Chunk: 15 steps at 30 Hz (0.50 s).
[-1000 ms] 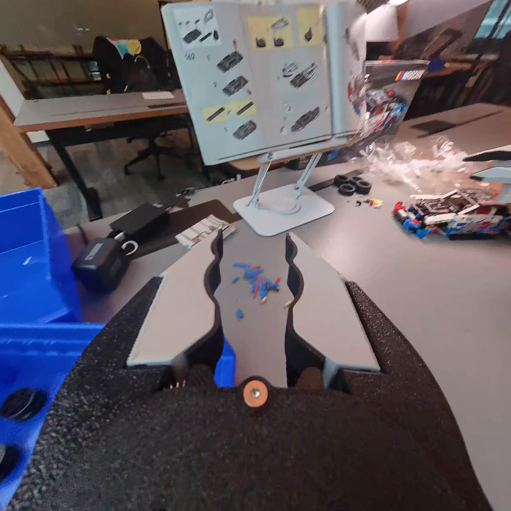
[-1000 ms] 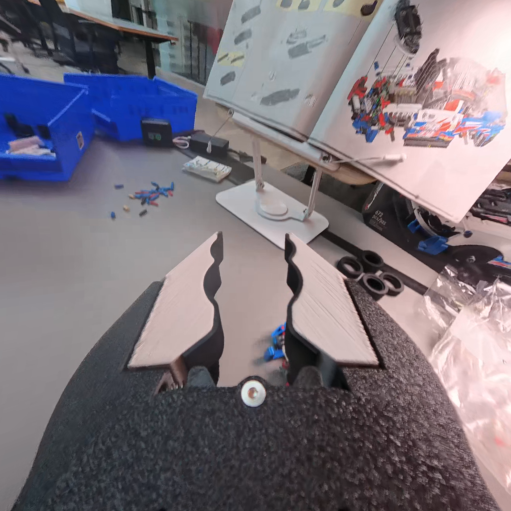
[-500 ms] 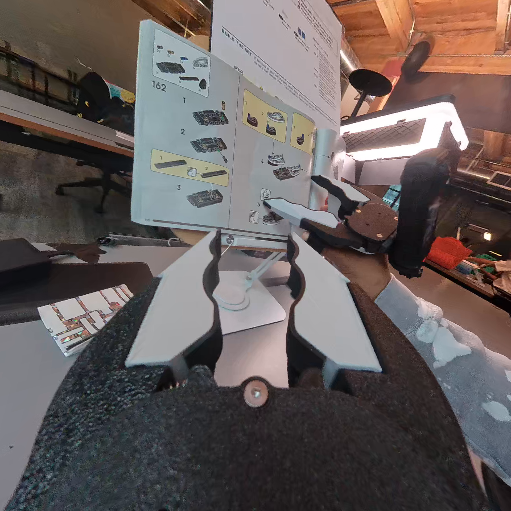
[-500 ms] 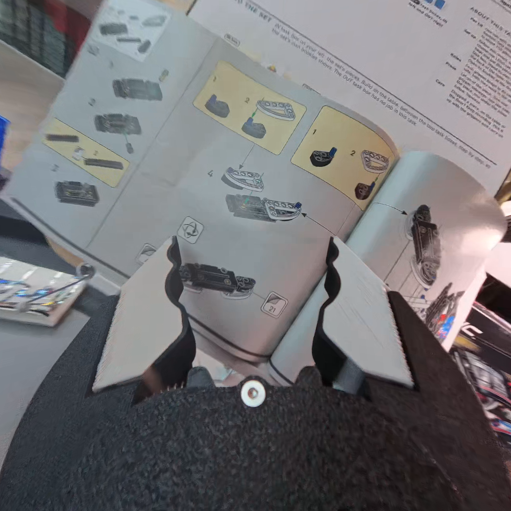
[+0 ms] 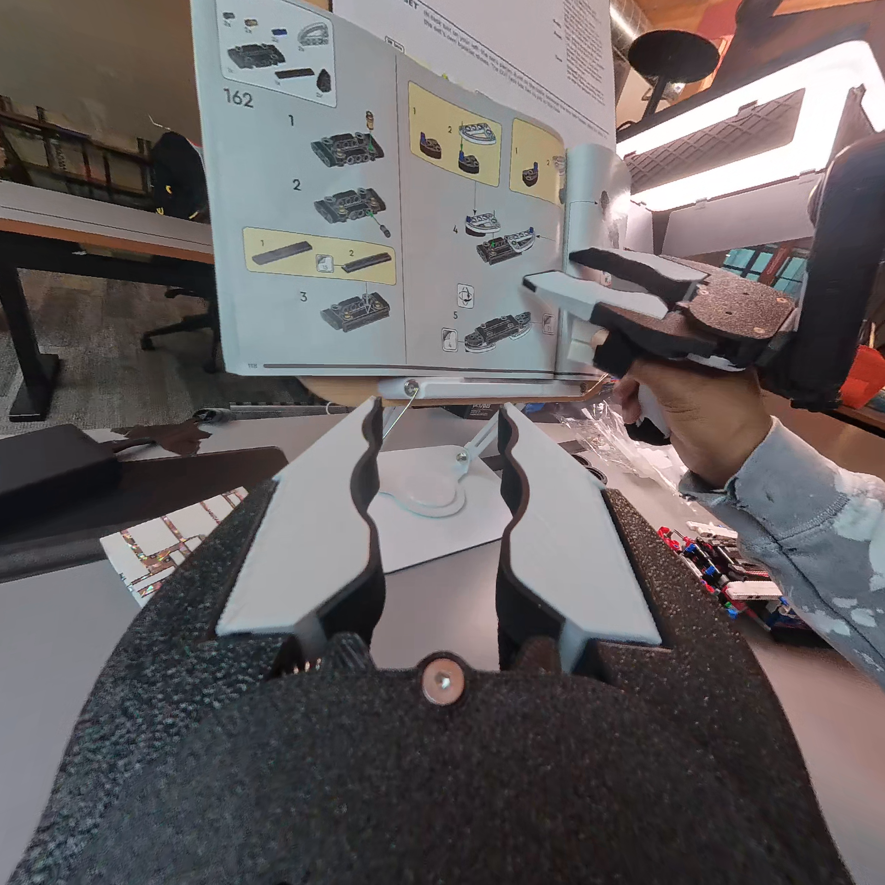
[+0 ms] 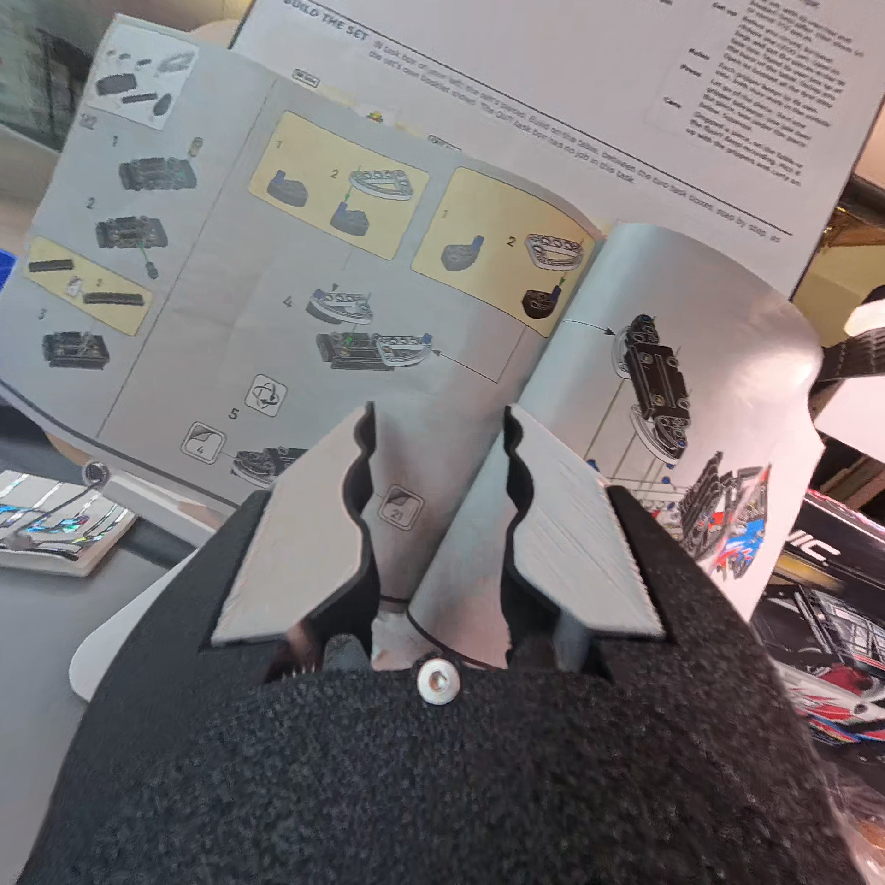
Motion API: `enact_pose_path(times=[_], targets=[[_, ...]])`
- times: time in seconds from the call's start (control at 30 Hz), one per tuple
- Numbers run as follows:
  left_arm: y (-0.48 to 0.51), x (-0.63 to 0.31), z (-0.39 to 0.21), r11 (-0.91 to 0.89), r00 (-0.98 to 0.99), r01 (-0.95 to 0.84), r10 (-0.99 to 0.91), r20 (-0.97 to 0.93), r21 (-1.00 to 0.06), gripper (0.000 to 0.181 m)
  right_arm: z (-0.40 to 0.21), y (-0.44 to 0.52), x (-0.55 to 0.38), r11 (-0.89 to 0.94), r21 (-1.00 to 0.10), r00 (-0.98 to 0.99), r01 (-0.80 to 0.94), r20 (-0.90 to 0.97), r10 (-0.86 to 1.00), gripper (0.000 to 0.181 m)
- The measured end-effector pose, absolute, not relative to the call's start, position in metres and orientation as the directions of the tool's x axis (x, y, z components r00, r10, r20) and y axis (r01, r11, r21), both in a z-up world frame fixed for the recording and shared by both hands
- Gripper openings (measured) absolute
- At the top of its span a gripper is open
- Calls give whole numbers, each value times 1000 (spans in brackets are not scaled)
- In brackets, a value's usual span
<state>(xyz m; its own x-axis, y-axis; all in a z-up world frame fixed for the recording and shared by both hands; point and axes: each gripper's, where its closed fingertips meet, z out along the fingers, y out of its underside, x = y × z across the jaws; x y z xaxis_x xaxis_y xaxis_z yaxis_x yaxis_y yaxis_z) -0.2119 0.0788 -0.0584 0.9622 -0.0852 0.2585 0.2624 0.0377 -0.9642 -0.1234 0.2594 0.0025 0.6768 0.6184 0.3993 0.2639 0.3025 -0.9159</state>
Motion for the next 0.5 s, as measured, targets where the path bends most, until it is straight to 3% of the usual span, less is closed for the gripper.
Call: enact_pose_path(times=[0.07, 0.23, 0.4, 0.5], targets=[[86, -204, -55, 34, 968, 239, -91, 235, -970, 47, -5, 256, -136, 319, -886, 656, 337, 464, 596, 78], [88, -181, -54, 23, 982, 158, -108, 155, -987, 49, -11, 267, -141, 355, -835, 679, 420, 549, 488, 76], [85, -184, -57, 9, 988, 128, -92, 127, -992, 49, 1, 268, -117, 361, -890, 730, 280, 441, 521, 23], [91, -179, -51, 8, 978, 168, -128, 165, -986, 53, 3, 267, -103, 302, -943, 721, 140, 306, 622, 12]])
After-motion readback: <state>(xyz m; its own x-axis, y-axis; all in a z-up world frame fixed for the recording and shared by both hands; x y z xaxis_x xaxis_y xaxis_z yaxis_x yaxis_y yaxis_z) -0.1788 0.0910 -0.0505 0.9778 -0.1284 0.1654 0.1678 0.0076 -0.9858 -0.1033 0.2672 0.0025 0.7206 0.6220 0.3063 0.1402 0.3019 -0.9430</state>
